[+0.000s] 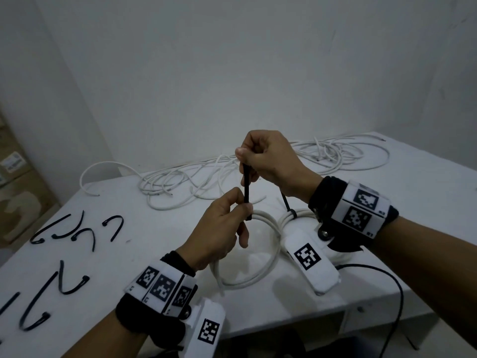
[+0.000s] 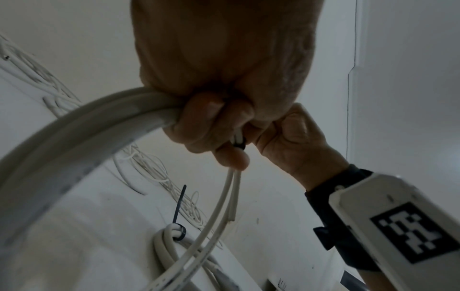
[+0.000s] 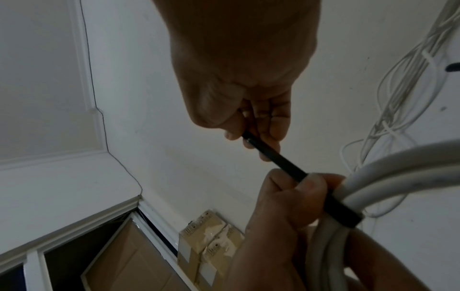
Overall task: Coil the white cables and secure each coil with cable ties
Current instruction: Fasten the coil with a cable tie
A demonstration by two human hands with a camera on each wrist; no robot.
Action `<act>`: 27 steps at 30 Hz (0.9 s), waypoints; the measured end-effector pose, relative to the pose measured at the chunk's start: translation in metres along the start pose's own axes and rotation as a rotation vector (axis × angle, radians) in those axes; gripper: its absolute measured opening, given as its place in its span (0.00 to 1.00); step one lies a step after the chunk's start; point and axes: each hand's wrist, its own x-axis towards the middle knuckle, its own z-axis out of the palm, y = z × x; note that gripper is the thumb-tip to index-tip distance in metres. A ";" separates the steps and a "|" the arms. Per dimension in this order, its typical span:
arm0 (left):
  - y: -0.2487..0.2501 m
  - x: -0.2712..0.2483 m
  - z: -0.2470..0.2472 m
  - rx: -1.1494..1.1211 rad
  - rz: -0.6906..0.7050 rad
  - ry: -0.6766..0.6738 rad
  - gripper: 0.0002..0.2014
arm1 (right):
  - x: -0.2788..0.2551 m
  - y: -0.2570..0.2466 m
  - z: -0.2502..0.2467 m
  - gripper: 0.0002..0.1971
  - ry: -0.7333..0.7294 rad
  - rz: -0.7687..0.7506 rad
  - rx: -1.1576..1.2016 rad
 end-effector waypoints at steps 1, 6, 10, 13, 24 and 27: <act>0.000 0.000 0.000 0.003 -0.002 0.003 0.10 | -0.001 0.001 0.000 0.12 0.003 0.002 0.012; -0.003 0.004 -0.004 0.034 -0.029 0.007 0.09 | -0.009 0.001 -0.003 0.11 -0.042 0.045 0.108; -0.006 0.007 -0.010 0.032 -0.012 0.061 0.12 | -0.011 0.003 -0.009 0.10 -0.148 0.122 0.094; -0.004 0.014 -0.020 -0.057 -0.024 0.087 0.12 | -0.021 0.023 -0.012 0.18 -0.237 0.173 -0.138; -0.003 0.019 -0.021 -0.196 0.039 0.217 0.10 | -0.057 0.053 -0.007 0.07 -0.248 0.258 -0.279; -0.001 0.017 -0.025 -0.201 -0.028 0.150 0.19 | -0.056 0.054 -0.024 0.08 -0.194 0.319 -0.182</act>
